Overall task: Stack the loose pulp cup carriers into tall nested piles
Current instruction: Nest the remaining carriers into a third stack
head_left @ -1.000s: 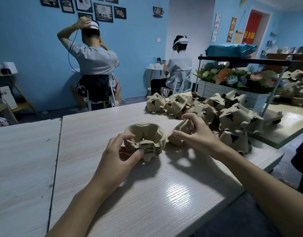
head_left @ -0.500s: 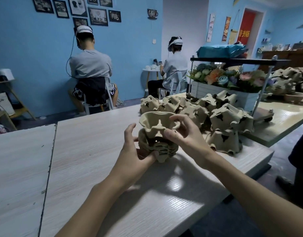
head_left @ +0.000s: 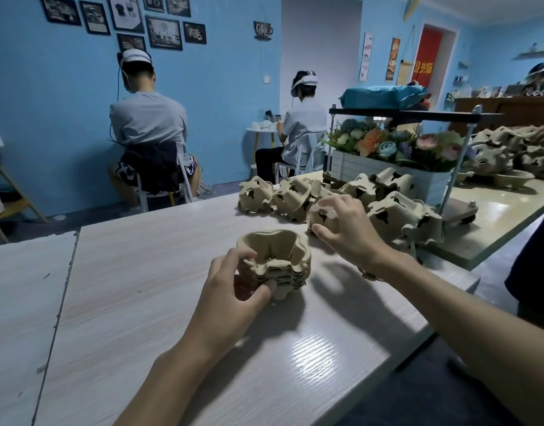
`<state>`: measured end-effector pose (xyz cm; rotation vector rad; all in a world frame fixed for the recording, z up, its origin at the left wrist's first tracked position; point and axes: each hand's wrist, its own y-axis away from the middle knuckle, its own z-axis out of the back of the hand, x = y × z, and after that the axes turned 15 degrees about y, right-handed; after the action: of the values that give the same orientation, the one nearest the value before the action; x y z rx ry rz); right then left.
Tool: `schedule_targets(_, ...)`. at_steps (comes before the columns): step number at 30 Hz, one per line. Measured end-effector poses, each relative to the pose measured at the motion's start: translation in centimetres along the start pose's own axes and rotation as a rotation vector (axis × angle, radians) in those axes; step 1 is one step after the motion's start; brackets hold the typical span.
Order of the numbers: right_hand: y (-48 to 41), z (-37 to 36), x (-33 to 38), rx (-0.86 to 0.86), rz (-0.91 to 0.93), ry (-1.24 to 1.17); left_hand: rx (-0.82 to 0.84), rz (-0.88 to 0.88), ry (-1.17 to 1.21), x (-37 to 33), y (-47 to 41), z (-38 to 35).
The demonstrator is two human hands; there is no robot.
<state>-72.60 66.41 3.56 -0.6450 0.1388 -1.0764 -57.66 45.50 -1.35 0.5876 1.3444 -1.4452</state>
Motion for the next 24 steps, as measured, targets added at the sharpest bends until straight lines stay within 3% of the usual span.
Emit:
schedule_targets(6, -3.1, -1.9, -0.6, -0.037, -0.079, 0.497, -0.008, -0.048, 0.001, 0.2, -0.3, 0.4)
schedule_targets(11, -4.0, -2.8, -0.1, -0.043, -0.137, 0.587, -0.022, -0.120, -0.011, 0.3, -0.5, 0.5)
schedule_targets(13, -3.8, -2.6, 0.3, -0.114, -0.140, 0.468, -0.036, -0.136, -0.006, 0.3, -0.6, 0.7)
schedule_targets(16, -3.0, -2.4, 1.2, -0.245, -0.184, 0.017, -0.061, -0.127, 0.002, 0.4, -0.6, 1.3)
schedule_targets(20, 0.2, -3.1, 2.6, -0.032, -0.273, -0.656, -0.103, -0.128, -0.013, 0.7, -0.6, 2.2)
schedule_targets(24, 1.7, -3.8, 2.3, 0.086, -0.271, -0.522, -0.124, -0.119, -0.039, 1.0, -0.6, 2.7)
